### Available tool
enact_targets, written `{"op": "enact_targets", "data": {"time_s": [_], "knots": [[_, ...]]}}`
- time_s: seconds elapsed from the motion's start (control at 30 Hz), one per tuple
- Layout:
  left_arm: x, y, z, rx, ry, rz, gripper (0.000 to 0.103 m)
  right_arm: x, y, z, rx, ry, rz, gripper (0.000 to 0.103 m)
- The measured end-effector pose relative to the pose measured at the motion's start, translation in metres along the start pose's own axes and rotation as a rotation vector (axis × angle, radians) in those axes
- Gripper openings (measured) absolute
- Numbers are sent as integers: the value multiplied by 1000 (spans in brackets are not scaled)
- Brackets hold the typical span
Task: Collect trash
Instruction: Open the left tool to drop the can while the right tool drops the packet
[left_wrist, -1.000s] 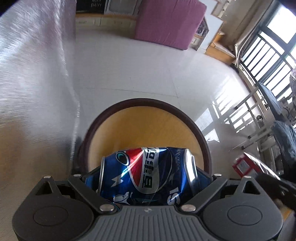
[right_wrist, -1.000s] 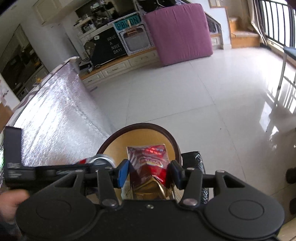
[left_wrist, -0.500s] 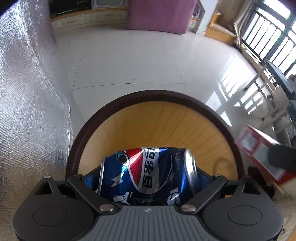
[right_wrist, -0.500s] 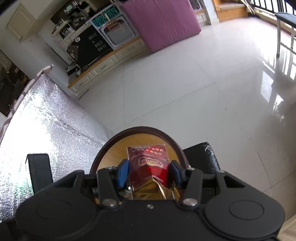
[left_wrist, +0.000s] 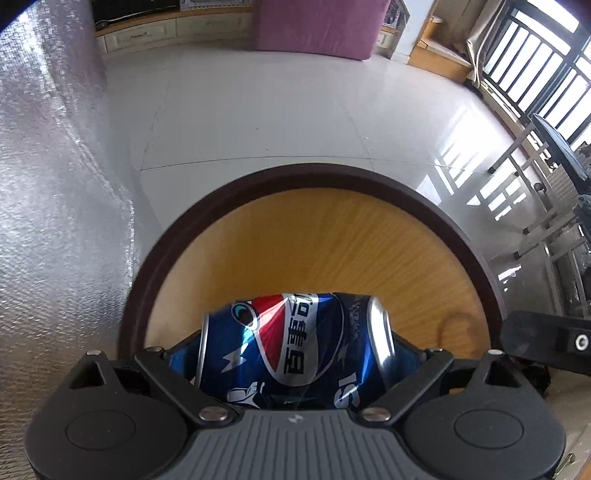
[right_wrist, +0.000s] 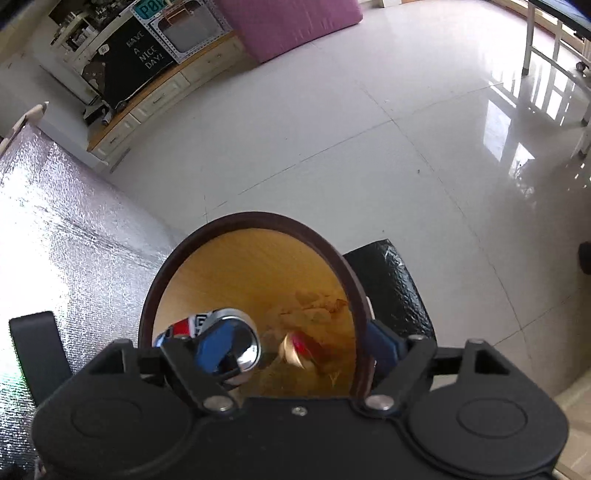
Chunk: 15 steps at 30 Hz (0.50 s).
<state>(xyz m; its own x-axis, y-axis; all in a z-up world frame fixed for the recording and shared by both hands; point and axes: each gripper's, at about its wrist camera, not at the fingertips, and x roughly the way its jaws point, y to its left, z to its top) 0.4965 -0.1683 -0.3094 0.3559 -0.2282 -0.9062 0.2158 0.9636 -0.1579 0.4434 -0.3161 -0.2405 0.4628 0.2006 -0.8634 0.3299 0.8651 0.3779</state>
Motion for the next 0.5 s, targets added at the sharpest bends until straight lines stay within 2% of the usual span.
{"op": "enact_targets", "data": {"time_s": [0.1, 0.5], "knots": [[5, -4, 2, 5, 24, -20, 103, -2, -3, 2, 3, -4, -2, 80], [-12, -4, -4, 11, 38, -32, 103, -8, -3, 4, -16, -2, -10, 80]]}}
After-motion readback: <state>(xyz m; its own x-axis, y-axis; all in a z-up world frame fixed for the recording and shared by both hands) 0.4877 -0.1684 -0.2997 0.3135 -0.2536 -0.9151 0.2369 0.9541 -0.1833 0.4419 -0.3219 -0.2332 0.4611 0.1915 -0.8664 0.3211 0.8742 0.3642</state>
